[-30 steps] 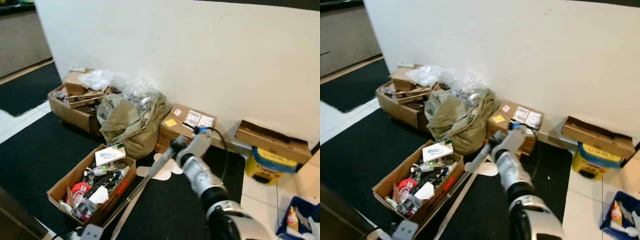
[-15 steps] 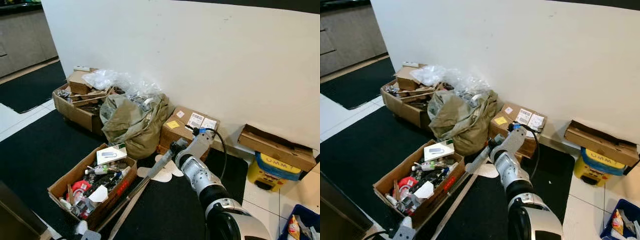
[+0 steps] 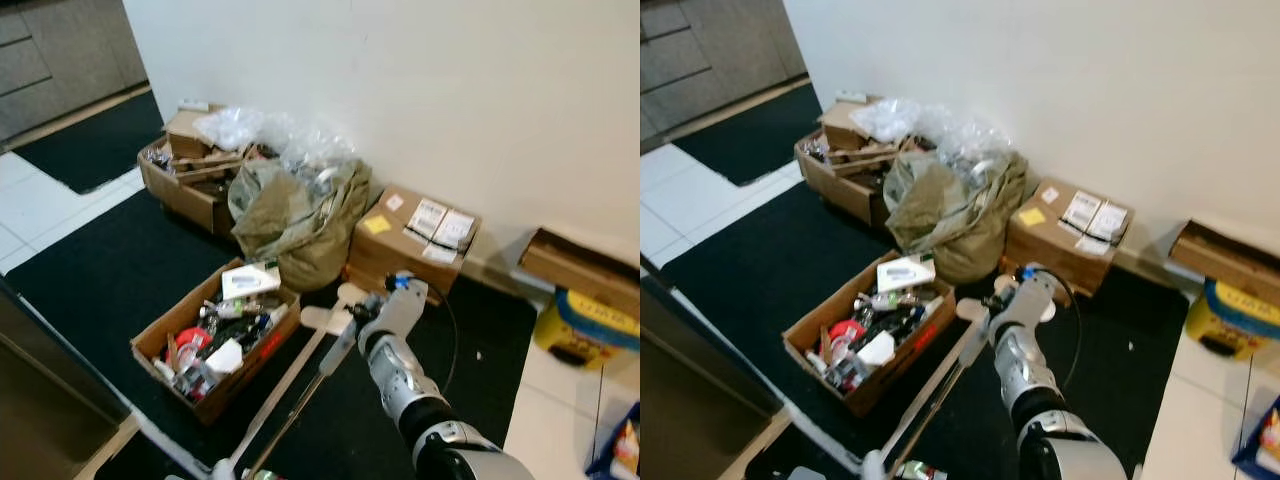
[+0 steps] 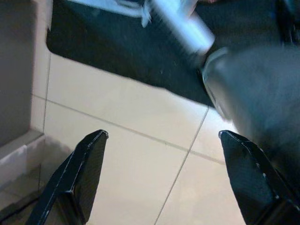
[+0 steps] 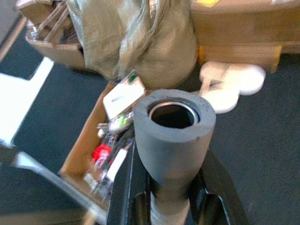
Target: Sweep floor
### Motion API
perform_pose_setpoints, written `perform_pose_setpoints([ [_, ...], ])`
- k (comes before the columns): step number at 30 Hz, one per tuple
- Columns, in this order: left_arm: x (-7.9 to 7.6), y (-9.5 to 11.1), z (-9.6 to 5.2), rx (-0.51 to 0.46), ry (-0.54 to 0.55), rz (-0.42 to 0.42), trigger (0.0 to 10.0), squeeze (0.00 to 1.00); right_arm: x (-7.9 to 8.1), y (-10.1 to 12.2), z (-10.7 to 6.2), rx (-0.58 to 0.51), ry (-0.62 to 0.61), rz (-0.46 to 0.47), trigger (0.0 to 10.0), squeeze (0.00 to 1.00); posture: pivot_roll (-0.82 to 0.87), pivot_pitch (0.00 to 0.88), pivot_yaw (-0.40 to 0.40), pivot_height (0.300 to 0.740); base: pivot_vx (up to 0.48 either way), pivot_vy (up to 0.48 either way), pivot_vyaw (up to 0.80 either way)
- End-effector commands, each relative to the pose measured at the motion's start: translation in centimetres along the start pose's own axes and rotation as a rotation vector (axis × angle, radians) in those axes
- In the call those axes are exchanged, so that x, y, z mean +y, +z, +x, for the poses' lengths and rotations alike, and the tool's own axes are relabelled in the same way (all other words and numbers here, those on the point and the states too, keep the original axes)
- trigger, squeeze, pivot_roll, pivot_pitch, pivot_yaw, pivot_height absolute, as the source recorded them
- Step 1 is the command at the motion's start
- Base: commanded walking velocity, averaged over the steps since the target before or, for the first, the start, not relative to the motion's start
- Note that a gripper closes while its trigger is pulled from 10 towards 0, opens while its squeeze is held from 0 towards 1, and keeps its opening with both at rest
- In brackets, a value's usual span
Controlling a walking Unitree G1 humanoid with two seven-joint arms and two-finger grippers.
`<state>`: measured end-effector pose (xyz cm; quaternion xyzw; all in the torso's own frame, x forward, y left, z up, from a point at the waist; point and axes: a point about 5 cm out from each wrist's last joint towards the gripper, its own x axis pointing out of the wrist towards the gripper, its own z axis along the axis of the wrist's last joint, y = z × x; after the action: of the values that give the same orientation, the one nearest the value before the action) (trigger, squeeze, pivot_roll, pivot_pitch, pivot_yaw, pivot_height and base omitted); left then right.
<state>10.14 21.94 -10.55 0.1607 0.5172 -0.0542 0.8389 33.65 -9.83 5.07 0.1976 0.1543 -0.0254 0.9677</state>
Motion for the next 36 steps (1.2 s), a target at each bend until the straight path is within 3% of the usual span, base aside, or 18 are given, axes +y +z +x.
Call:
perform_pose_setpoints([
  [1, 0.4, -0.8, -0.3, 0.017, 0.001, 0.022, 10.0, 0.0, 3.6, -2.3, -1.2, -0.006, 0.055, 0.051, 10.0, 0.0, 0.11, 0.168, 0.034, 0.74, 0.0, 0.0, 0.0],
  [7, 0.4, -0.8, -0.3, 0.011, 0.001, 0.028, 10.0, 0.0, 3.8, -1.9, -1.2, -0.049, 0.067, 0.076, 10.0, 0.0, 0.11, 0.169, 0.035, 0.74, 0.0, 0.0, 0.0],
  [11, 0.4, -0.6, -0.2, 0.002, -0.001, 0.035, 10.0, 0.0, 3.9, -1.5, -1.3, -0.1, 0.101, -0.021, 10.0, 0.0, 0.1, 0.159, 0.03, 0.74, 0.0, 0.0, 0.0],
  [14, 0.4, -0.3, -0.2, -0.007, -0.003, 0.04, 10.0, 0.0, 3.5, -0.7, -1.3, -0.168, 0.119, -0.161, 10.0, 0.0, 0.09, 0.142, 0.022, 0.74, 0.0, 0.0, 0.0],
  [21, 0.3, 0.1, -0.1, -0.018, -0.007, 0.047, 10.0, 0.0, 2.9, 0.8, -1.3, -0.274, 0.175, -0.319, 10.0, 0.0, 0.07, 0.112, 0.011, 0.74, 0.0, 0.0, 0.0],
  [24, 0.3, 0.3, 0.0, -0.024, -0.009, 0.048, 10.0, 0.0, 2.0, 1.8, -1.1, -0.319, 0.19, -0.411, 10.0, 0.0, 0.07, 0.09, -0.001, 0.74, 0.0, 0.0, 0.0],
  [34, 0.4, 1.0, 0.2, -0.039, -0.004, 0.035, 10.0, 0.0, 0.1, 3.4, -0.7, -0.356, 0.141, -0.516, 10.0, 0.0, 0.05, 0.05, -0.003, 0.74, 0.0, 0.0, 0.0],
  [36, 0.3, 1.6, 0.3, -0.05, -0.001, 0.024, 10.0, 0.0, -1.9, 4.3, -0.3, -0.344, 0.033, -0.564, 10.0, 0.0, 0.04, 0.028, -0.011, 0.74, 0.0, 0.0, 0.0],
])
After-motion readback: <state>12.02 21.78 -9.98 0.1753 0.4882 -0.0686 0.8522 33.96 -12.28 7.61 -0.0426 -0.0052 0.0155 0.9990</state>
